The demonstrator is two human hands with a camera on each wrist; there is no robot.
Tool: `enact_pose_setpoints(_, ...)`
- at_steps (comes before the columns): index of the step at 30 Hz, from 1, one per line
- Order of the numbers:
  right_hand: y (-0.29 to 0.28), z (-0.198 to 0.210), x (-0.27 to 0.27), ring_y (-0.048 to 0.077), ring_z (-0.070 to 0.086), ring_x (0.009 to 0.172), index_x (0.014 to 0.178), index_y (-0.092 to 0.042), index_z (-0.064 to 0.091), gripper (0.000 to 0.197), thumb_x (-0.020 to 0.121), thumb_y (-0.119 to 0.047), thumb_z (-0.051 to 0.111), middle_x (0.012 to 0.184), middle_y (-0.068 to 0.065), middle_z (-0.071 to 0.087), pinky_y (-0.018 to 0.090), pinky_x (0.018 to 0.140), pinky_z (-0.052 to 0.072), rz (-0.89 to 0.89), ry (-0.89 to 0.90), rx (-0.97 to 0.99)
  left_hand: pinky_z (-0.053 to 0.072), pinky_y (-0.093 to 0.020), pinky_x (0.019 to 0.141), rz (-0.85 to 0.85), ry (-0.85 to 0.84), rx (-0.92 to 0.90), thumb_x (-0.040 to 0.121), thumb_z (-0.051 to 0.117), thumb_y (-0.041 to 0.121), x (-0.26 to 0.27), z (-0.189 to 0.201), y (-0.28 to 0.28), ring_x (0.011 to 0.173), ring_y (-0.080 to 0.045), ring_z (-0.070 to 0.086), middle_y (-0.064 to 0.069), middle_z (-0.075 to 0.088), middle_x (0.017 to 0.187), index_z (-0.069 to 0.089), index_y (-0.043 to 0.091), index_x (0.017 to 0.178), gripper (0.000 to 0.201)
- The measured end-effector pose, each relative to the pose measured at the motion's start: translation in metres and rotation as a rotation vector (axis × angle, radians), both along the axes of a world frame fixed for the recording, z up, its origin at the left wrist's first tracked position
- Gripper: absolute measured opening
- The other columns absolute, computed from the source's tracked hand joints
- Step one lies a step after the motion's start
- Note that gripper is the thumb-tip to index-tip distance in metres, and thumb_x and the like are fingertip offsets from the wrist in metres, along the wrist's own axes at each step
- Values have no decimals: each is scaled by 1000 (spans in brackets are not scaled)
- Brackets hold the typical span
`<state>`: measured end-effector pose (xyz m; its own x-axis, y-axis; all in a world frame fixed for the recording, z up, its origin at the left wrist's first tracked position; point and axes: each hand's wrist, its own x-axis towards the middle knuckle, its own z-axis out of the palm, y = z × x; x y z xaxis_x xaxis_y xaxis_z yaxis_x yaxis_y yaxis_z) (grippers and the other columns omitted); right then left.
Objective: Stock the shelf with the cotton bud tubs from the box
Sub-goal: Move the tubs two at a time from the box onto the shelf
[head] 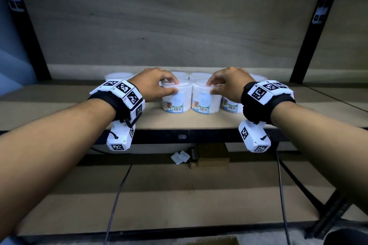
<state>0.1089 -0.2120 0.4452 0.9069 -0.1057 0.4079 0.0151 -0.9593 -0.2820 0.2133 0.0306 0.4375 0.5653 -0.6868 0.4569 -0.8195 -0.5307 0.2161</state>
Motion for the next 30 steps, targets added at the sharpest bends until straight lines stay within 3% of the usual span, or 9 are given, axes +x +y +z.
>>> enact_pose_setpoints(6,0,0,1,12,63,105,102,-28,73,19,84,-22,74,108,-3,70,20,90,46,-12,-10,-38,44,-31,98,16,8,27,87,70,33,4,0,-5,109,-16,58,2,67,114,70,25,111,25)
enact_pose_setpoints(10,-1,-1,2,10,63,102,102,-29,73,20,83,-23,75,108,-3,71,18,85,43,-13,1,-57,43,-26,93,21,-8,29,86,70,32,5,-1,-6,110,-16,57,1,65,116,69,24,114,28)
enact_pose_setpoints(12,-2,-2,0,12,63,102,103,-30,72,22,81,-25,75,108,-4,70,18,85,42,0,-18,-54,42,-25,90,24,-4,65,86,70,34,6,-3,-4,114,-16,54,2,63,120,66,26,119,34)
enact_pose_setpoints(16,7,-9,-17,13,63,99,105,-31,70,24,81,-28,75,110,-7,69,27,90,51,98,-128,31,48,-33,97,-42,-14,43,83,62,48,-11,-6,12,119,-12,52,11,59,128,60,37,123,41)
enact_pose_setpoints(21,30,-25,-45,7,64,97,108,-26,70,29,81,-26,78,106,-8,66,26,85,56,281,-182,137,49,-23,88,-179,-130,0,91,64,35,-56,-16,36,111,-4,55,13,60,119,64,31,120,30)
enact_pose_setpoints(26,61,-67,-69,8,69,89,105,-22,71,28,79,-26,81,96,-6,73,30,87,56,400,-64,298,53,-29,84,-168,-57,-41,90,60,38,-95,-39,73,95,-9,62,8,62,102,68,26,113,27)
enact_pose_setpoints(30,84,-99,-84,5,69,89,99,-19,74,22,81,-30,79,95,-7,74,31,87,56,487,-174,350,51,-29,86,-148,-16,9,91,60,36,-115,-78,104,91,-8,62,5,64,101,69,21,112,27)
